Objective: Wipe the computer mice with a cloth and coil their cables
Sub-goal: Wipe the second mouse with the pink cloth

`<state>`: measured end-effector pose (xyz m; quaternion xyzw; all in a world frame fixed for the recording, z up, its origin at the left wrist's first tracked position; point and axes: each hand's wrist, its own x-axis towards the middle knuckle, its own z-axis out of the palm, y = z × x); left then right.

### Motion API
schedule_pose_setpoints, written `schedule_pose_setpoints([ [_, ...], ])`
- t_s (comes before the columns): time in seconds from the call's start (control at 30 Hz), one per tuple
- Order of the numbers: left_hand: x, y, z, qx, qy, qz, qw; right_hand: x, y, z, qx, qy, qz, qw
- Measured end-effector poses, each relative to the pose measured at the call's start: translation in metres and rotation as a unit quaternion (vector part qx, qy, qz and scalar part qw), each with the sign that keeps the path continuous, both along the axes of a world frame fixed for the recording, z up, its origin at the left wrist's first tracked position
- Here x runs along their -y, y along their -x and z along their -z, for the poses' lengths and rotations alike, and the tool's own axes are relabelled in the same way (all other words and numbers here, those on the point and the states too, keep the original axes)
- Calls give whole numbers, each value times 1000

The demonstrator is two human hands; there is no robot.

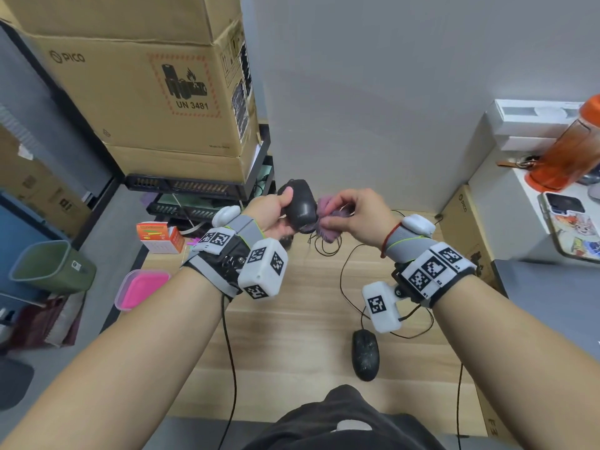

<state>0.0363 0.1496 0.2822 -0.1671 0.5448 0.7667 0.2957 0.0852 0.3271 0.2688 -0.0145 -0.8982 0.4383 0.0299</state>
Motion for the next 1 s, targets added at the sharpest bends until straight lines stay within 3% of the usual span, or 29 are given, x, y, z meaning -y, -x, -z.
schedule_pose_setpoints([
  [0.13, -9, -10, -2, 2, -30, 37, 999, -4, 6, -5, -7, 86, 34, 996],
  [0.23, -16, -18, -8, 8, -114, 76, 991, 5, 5, -11, -30, 89, 1, 996],
  [0.4, -20, -19, 2, -24, -145, 143, 979, 12, 2, -24, -10, 122, -82, 989],
  [0.5, -17, -16, 7, -18, -101, 121, 987, 6, 7, -22, -25, 143, -12, 989],
  [0.63, -16, -13, 12, 18, -77, 95, 992, 0, 14, -15, -35, 84, 87, 992],
  [0.83, -18, -9, 10, 24, -122, 64, 990, 27, -2, -19, -72, -11, -40, 997],
  [1.0, -5, -3, 8, 35, -109, 98, 988, 26, -9, -30, -2, 21, -160, 987],
])
